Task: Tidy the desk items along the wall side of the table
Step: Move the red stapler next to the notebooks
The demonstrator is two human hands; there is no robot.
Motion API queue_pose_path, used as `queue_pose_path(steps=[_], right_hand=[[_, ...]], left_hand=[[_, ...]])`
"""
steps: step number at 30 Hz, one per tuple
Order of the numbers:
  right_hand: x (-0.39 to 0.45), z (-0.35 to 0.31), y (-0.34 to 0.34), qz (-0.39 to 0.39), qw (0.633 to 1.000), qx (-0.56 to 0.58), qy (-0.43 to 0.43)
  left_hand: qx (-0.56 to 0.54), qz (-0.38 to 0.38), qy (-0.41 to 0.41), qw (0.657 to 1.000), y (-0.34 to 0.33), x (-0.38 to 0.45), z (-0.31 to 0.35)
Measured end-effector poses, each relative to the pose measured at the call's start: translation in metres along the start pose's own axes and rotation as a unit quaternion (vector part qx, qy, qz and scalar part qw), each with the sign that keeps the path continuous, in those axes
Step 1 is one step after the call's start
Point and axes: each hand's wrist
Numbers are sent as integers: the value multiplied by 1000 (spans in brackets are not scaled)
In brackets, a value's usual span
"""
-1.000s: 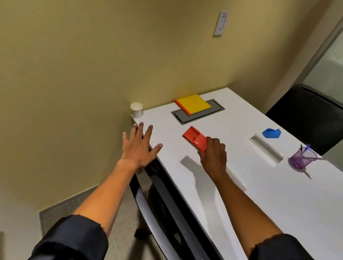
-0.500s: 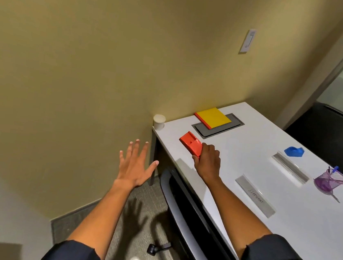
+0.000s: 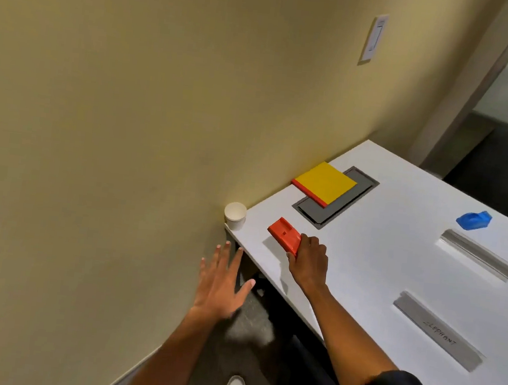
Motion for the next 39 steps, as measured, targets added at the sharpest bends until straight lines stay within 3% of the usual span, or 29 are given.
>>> queue_pose_path(steps=[6,13,18,25,32,39], right_hand=[[43,-11,-1,-19,999,-3,-42],[85,-11,-3,-37,995,-10,-88],[110,-13,-6,-63,992,-14,-106],[143,-15,-4,-58,989,14,-133],[194,-8,-9,-52,993,14,-105],[258,-2,-17,-69,996,-63,0]], left_hand=[[-3,51,-82,995,14,58,7],[41,-75,-108,990,13,128,2],[22,-59,-170,983,5,159,-5],[87,-124,-218,964,-7,201,-6],[80,-154,-212,962,-18,236,6],[36,-153,-197,968,-17,260,21]])
Point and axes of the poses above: each hand's wrist, its own x-axis towards the middle knuckle, its own y-axis out of the back of the hand, z = x × y, and after that the axes turned 9 degrees about -z, right-handed
